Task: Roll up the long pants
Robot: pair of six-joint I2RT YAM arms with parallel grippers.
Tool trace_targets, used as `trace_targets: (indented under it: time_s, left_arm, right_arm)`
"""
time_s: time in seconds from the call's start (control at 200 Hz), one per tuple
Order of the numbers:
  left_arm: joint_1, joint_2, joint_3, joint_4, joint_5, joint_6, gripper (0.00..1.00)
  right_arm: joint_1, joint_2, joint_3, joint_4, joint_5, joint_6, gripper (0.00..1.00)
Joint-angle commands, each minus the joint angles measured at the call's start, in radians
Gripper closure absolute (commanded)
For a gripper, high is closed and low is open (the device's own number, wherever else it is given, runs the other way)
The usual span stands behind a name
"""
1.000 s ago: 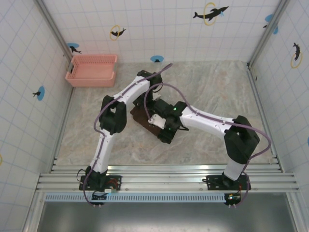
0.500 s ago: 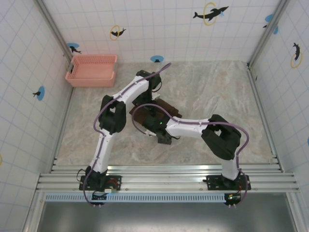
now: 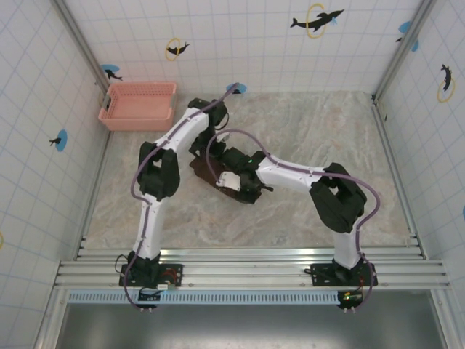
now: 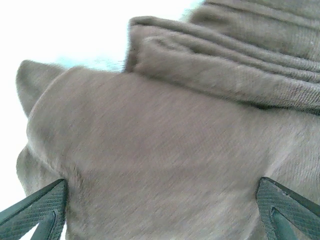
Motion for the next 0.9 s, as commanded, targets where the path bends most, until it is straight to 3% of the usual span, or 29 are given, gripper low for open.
trace_targets:
  time_s: [0.0,0.165,0.29,0.43,0.485,0.581,0.896]
  left_arm:
    - [0.030,-0.114,0.048,-0.036,-0.036,-0.040,0.03]
    - [0.051,-0.197,0.023,-0.004,-0.051,-0.070,0.03]
    - [0.054,-0.213,-0.025,0.019,0.014,-0.088,0.02]
    - [0.054,-0.238,-0.146,0.106,0.141,-0.146,0.02]
    - [0.054,-0.263,-0.217,0.179,0.197,-0.182,0.03]
    - [0.054,-0.295,-0.334,0.315,0.287,-0.259,0.03]
    - [0.055,-0.247,-0.446,0.629,0.479,-0.472,0.03]
  right_arm:
    - [-0.094,-0.044,-0.039,0.042,-0.439,0.163,0.79]
    - [-0.238,-0.007,-0.100,0.203,-0.712,0.383,0.79]
    - [-0.306,0.050,-0.183,0.454,-0.867,0.586,0.79]
    - [-0.366,0.065,-0.337,0.765,-0.896,0.790,0.79]
    - [-0.394,0.061,-0.417,0.970,-0.896,0.909,0.79]
    - [-0.426,0.070,-0.504,1.126,-0.882,1.007,0.79]
    - [-0.454,0.114,-0.617,1.098,-0.843,0.982,0.83]
